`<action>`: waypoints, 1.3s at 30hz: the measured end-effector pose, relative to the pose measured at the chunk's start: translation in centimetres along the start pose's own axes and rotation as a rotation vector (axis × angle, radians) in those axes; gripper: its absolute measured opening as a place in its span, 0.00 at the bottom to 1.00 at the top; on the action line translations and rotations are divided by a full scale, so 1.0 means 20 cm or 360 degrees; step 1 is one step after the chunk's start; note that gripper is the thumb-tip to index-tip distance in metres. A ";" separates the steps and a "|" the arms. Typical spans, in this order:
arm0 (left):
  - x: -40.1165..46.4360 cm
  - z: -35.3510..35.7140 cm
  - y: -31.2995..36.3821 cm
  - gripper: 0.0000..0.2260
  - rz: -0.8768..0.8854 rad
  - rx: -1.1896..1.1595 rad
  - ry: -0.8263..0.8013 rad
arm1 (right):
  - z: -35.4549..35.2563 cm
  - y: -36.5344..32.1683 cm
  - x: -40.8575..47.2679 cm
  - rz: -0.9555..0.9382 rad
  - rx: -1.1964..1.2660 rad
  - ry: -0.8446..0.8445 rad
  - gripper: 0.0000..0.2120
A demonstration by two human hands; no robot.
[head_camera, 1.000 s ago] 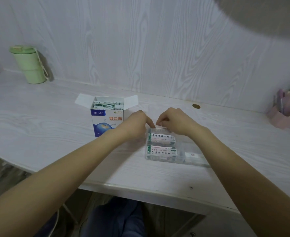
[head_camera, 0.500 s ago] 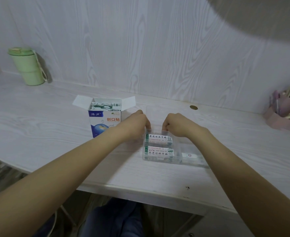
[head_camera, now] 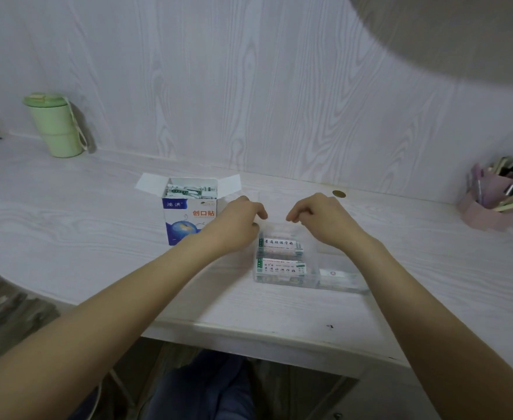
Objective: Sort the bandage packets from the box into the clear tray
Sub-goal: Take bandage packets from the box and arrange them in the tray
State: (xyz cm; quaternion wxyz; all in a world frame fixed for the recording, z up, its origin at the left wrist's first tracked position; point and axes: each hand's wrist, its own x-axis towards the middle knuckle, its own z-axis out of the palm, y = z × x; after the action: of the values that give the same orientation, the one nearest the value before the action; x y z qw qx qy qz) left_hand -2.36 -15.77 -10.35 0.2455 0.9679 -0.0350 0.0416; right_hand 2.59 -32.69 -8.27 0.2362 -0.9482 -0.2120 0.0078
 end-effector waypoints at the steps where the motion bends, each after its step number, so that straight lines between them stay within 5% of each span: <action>1: -0.03 -0.02 0.00 0.16 0.0028 -0.0024 0.0064 | 0.00 -0.02 -0.01 -0.0010 0.0025 0.0064 0.17; 10: -0.20 -0.34 -0.17 0.08 -0.0046 -0.0267 0.0698 | 0.00 -0.33 -0.02 -0.0320 0.0248 0.0368 0.15; 15: -0.18 -0.46 -0.41 0.11 -0.0146 -0.0070 0.0633 | 0.09 -0.53 0.09 -0.0494 0.0206 0.0259 0.13; 21: -0.17 -0.54 -0.57 0.19 -0.0140 -0.0143 0.0204 | 0.19 -0.70 0.24 -0.0524 0.0105 0.0056 0.07; 34: -0.16 -0.51 -0.66 0.26 -0.0084 -0.0331 0.0201 | 0.28 -0.82 0.32 -0.0426 -0.0238 -0.0126 0.05; 39: -0.15 -0.49 -0.67 0.27 -0.0094 -0.0362 0.0181 | 0.25 -0.82 0.31 -0.0402 -0.0051 -0.0095 0.07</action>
State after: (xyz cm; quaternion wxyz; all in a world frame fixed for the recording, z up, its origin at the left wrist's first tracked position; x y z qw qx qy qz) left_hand -4.69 0.83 -8.28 0.3564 0.9305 0.0031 0.0848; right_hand 1.06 -14.82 -4.82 0.2136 -0.9170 -0.3367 0.0028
